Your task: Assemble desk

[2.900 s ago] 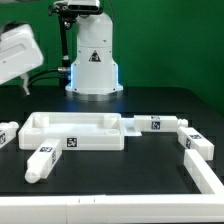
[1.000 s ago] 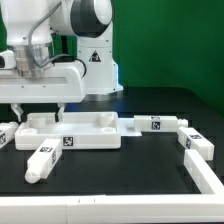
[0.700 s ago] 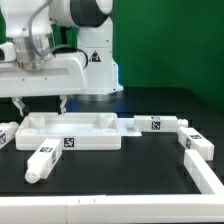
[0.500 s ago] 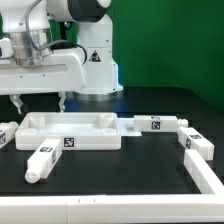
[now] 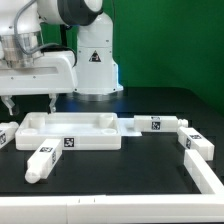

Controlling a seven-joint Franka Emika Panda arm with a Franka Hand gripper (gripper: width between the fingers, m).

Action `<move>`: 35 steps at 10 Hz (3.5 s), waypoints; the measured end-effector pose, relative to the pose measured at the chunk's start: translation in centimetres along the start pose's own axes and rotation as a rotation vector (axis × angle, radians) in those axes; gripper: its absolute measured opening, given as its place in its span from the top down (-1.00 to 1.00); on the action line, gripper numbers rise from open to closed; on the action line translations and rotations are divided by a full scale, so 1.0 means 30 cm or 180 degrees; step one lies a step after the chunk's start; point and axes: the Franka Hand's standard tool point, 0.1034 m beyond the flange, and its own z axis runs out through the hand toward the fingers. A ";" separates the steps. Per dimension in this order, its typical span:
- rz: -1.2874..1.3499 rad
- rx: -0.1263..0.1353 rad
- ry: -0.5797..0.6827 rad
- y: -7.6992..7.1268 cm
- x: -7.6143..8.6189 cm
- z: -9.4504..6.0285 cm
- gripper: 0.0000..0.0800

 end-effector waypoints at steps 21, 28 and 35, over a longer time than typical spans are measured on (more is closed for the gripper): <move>-0.0139 -0.0061 -0.0149 -0.054 -0.065 0.111 0.87; -0.0236 0.0052 -0.0055 -0.228 0.141 -0.067 0.87; -0.0221 0.0058 -0.0062 -0.314 0.225 0.038 0.87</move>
Offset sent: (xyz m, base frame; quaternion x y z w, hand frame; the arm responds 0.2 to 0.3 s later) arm -0.0018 0.0013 -0.0166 -0.0003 0.0324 -0.0021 0.9995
